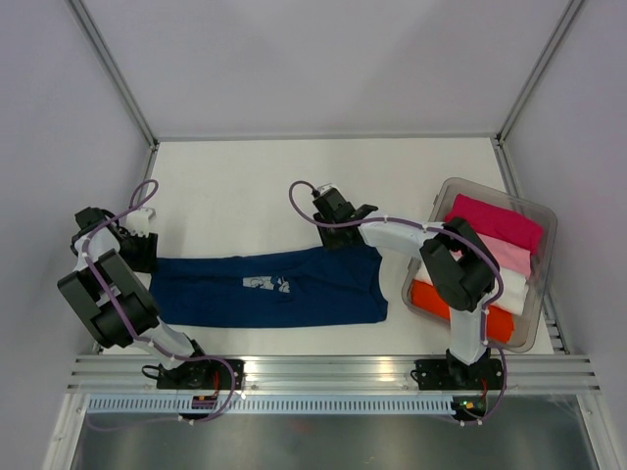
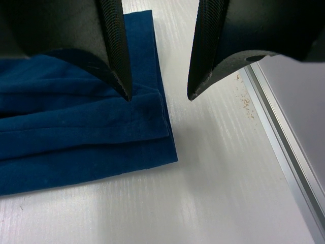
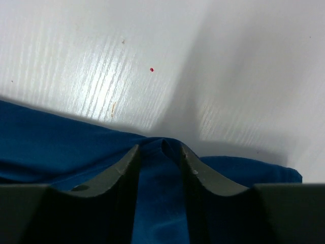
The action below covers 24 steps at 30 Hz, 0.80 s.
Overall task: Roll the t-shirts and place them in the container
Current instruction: Fold the tshirt
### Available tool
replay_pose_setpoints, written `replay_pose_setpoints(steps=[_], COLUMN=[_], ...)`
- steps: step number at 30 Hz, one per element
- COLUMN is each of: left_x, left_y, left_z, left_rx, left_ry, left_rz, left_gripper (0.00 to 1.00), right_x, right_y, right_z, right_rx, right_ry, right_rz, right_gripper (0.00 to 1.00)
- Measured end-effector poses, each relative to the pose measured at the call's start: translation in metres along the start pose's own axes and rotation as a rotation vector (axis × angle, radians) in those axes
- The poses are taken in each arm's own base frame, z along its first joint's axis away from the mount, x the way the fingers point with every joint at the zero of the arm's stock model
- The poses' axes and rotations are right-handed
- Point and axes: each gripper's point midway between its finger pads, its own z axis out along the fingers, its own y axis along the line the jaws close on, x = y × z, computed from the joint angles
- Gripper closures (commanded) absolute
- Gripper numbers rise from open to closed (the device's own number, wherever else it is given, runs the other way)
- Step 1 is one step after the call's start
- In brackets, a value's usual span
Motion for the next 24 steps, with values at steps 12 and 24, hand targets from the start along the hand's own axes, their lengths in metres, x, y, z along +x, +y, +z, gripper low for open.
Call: replay_pose_setpoints(steps=[12, 24], left_x=[0.001, 0.001], left_y=[0.000, 0.000], left_z=[0.001, 0.001], left_rx=[0.001, 0.001], left_ry=[0.004, 0.004], left_rz=[-0.008, -0.008], left_gripper=[0.47, 0.47], right_x=[0.008, 0.004], right_y=[0.002, 0.010], right_z=[-0.002, -0.031], right_rx=[-0.027, -0.071], right_ry=[0.007, -0.049], right_rz=[0.028, 0.088], right_gripper=[1.00, 1.00])
